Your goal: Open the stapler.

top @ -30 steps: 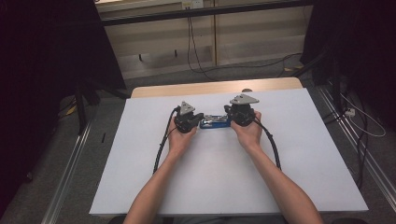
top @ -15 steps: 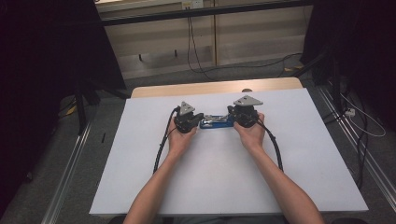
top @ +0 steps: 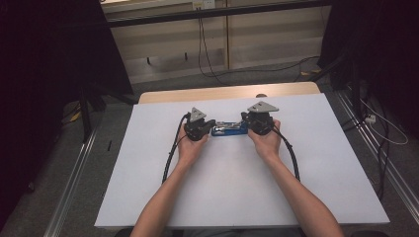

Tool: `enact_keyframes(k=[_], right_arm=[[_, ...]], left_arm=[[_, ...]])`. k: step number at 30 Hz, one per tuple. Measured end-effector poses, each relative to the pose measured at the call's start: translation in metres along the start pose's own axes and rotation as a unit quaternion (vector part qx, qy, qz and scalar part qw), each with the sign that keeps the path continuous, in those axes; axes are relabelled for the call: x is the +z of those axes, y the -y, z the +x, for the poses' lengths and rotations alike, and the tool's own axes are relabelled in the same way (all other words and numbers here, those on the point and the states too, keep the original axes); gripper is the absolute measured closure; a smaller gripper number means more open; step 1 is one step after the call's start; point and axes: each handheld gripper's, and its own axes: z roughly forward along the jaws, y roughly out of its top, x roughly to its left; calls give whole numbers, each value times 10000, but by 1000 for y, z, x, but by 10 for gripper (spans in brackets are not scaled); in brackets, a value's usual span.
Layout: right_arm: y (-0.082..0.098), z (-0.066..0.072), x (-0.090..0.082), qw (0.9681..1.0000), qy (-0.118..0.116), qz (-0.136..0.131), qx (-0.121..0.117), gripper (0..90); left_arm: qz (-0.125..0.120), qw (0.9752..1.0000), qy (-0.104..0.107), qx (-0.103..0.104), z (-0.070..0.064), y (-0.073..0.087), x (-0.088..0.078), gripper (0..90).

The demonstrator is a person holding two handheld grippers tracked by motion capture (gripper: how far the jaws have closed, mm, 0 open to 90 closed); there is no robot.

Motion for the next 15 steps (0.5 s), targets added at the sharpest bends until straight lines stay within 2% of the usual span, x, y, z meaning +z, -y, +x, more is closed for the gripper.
enact_keyframes(k=[6,12,15], right_arm=[[1,0,0,10000,5,-15,22,900],[0,1,0,9999,117,23,-20,900],[4,-4,0,9998,142,66,80,900]], left_arm=[[19,10000,-3,7,-1,0,0,900],[32,10000,-21,24,-1,0,0,900],[23,10000,-2,12,0,0,0,900]])
